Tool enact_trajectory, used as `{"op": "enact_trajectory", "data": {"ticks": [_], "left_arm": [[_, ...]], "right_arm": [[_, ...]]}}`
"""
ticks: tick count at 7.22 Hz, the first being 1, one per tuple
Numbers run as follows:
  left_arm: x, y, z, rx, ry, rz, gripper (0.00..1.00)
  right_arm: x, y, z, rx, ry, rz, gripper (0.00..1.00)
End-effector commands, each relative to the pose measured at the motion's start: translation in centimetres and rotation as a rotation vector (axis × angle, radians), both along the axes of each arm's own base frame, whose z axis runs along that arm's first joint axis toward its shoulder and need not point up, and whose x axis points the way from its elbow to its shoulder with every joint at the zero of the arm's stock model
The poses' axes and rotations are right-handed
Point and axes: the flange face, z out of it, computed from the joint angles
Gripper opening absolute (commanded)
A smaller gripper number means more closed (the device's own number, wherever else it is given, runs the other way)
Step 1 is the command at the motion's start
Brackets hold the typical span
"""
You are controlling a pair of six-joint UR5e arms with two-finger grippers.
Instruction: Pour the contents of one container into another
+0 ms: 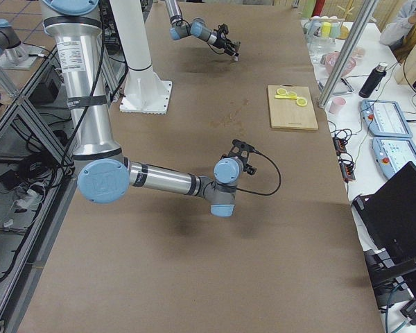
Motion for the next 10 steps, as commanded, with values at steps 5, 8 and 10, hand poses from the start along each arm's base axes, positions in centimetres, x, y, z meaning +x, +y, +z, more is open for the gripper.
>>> {"op": "enact_trajectory", "data": {"ticks": [5, 8, 10], "left_arm": [[1.1, 2.7, 1.4, 0.115, -0.032, -0.090, 0.97], [1.6, 2.8, 3.7, 0.116, -0.066, -0.110, 0.93], [1.3, 2.0, 3.8, 0.108, -0.065, -0.118, 0.88]], "right_arm": [[-5.4, -0.5, 0.9, 0.003, -0.038, 0.018, 0.98], [-5.9, -0.3, 1.6, -0.004, -0.028, 0.027, 0.98], [-6.5, -0.1, 1.6, -0.002, -0.024, 0.029, 0.98]]}}
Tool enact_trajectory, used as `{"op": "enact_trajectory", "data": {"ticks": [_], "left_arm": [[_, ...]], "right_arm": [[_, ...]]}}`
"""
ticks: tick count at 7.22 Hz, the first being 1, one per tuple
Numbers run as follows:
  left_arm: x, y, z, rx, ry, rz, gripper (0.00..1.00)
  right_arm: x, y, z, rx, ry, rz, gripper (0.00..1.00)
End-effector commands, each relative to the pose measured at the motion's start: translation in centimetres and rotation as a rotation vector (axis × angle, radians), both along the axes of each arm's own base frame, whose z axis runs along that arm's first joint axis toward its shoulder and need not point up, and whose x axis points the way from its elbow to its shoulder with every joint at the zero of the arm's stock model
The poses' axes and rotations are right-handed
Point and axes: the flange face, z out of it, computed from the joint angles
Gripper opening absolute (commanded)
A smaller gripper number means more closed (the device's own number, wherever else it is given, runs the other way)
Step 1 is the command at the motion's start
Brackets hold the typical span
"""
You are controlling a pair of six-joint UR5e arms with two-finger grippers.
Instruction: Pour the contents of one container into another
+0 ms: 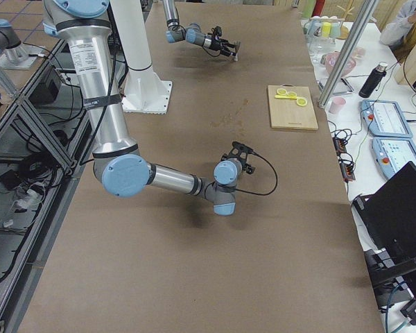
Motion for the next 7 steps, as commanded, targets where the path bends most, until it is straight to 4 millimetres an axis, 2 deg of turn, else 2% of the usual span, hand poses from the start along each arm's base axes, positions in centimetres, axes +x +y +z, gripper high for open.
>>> {"op": "enact_trajectory", "data": {"ticks": [1, 3, 4, 5, 6, 7], "left_arm": [[-0.2, -0.6, 0.0, -0.002, 0.002, -0.010, 0.88], [-0.5, -1.6, -0.1, -0.020, 0.009, -0.007, 0.89], [0.2, -1.8, 0.1, -0.020, 0.003, -0.009, 0.87], [1.0, -2.1, 0.1, -0.019, 0.002, -0.011, 0.77], [1.2, -2.1, 0.0, -0.018, 0.005, -0.011, 0.59], [1.3, -2.2, -0.2, -0.018, 0.011, -0.010, 0.34]], "right_arm": [[-0.5, 0.1, 0.1, 0.002, 0.006, 0.012, 0.98], [-0.7, -0.1, -0.4, 0.008, 0.004, 0.023, 0.98], [-0.8, -0.1, -0.3, 0.006, 0.006, 0.026, 0.98], [-1.0, 0.0, -0.3, 0.005, 0.008, 0.029, 0.97], [-1.4, 0.2, -0.3, 0.007, 0.008, 0.026, 0.97], [-1.6, 0.3, -0.1, 0.004, 0.011, 0.026, 0.94]]}}
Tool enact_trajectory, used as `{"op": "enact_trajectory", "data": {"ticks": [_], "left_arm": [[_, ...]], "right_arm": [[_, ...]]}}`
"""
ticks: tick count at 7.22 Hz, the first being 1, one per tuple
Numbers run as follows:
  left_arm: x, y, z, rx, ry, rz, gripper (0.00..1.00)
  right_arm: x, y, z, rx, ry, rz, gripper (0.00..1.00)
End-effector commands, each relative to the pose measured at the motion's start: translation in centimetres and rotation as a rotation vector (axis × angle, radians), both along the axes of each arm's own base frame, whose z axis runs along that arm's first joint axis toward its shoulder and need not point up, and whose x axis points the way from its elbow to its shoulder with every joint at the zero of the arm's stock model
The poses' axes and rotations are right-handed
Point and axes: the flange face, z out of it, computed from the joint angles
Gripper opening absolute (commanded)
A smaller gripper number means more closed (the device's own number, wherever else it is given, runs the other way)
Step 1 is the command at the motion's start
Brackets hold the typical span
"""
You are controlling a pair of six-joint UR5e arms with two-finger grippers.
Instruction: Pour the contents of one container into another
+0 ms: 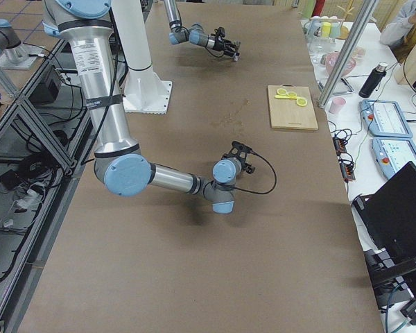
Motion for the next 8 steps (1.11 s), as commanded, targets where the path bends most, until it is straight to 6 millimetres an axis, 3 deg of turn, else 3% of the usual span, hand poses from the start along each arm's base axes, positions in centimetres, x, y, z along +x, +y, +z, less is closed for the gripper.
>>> {"op": "enact_trajectory", "data": {"ticks": [1, 3, 4, 5, 8], "left_arm": [[0.1, -0.2, -0.5, 0.003, 0.014, -0.001, 0.31], [-0.2, -0.5, -0.8, 0.007, 0.019, -0.007, 0.25], [-0.3, -0.4, -1.2, 0.014, 0.039, -0.005, 0.00], [-0.6, -0.6, -1.8, 0.025, 0.020, 0.003, 0.00], [-4.4, -3.1, -4.4, 0.111, -0.030, 0.064, 0.00]], "right_arm": [[-0.4, 0.0, 0.1, -0.007, 0.007, 0.009, 0.90], [-0.4, -0.1, 0.1, -0.013, 0.012, 0.009, 0.78], [-0.4, -0.1, 0.1, -0.013, 0.012, 0.009, 0.74], [-0.4, 0.0, 0.2, -0.014, 0.013, 0.009, 0.70], [-0.3, 0.1, 0.4, -0.018, 0.016, 0.009, 0.68]]}}
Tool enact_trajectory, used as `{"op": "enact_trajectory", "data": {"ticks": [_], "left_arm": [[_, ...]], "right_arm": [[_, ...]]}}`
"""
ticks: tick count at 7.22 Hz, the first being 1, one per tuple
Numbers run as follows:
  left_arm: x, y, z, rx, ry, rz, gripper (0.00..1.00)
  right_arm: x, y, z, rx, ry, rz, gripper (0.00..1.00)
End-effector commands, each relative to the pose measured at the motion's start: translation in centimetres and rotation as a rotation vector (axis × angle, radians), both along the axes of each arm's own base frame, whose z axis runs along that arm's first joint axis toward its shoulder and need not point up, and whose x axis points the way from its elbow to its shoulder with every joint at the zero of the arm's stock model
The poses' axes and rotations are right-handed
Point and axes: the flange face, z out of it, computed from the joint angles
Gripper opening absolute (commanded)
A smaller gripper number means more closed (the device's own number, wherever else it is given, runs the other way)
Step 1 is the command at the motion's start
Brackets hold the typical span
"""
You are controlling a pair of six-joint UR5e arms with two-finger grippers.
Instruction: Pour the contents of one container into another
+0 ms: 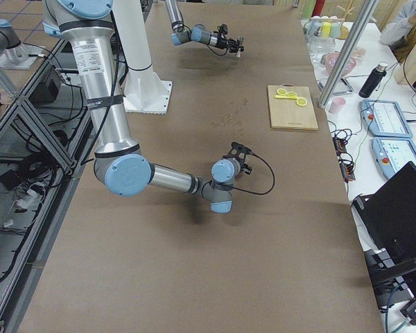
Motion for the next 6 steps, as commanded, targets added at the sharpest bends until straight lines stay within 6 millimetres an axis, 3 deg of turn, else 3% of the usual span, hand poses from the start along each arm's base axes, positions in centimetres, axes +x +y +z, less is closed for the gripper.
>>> {"op": "enact_trajectory", "data": {"ticks": [1, 2, 3, 4, 6], "left_arm": [[-2.8, -2.6, -1.6, 0.074, -0.047, 0.100, 0.00], [-3.7, -4.7, -4.1, 0.145, -0.071, 0.167, 0.00], [-1.6, -6.7, -11.1, 0.253, -0.080, 0.232, 0.00], [-1.6, -7.5, -12.8, 0.292, -0.112, 0.264, 0.00], [-1.0, -7.8, -13.5, 0.320, -0.076, 0.447, 0.00]], "right_arm": [[0.0, 0.1, 0.2, -0.002, 0.001, -0.001, 0.68], [0.0, 0.1, 0.1, -0.001, 0.001, -0.001, 0.61], [0.0, 0.1, 0.1, -0.001, 0.001, -0.001, 0.56], [0.0, 0.1, 0.1, -0.001, 0.001, -0.001, 0.51], [0.1, 0.0, -0.1, 0.003, -0.002, 0.000, 0.35]]}}
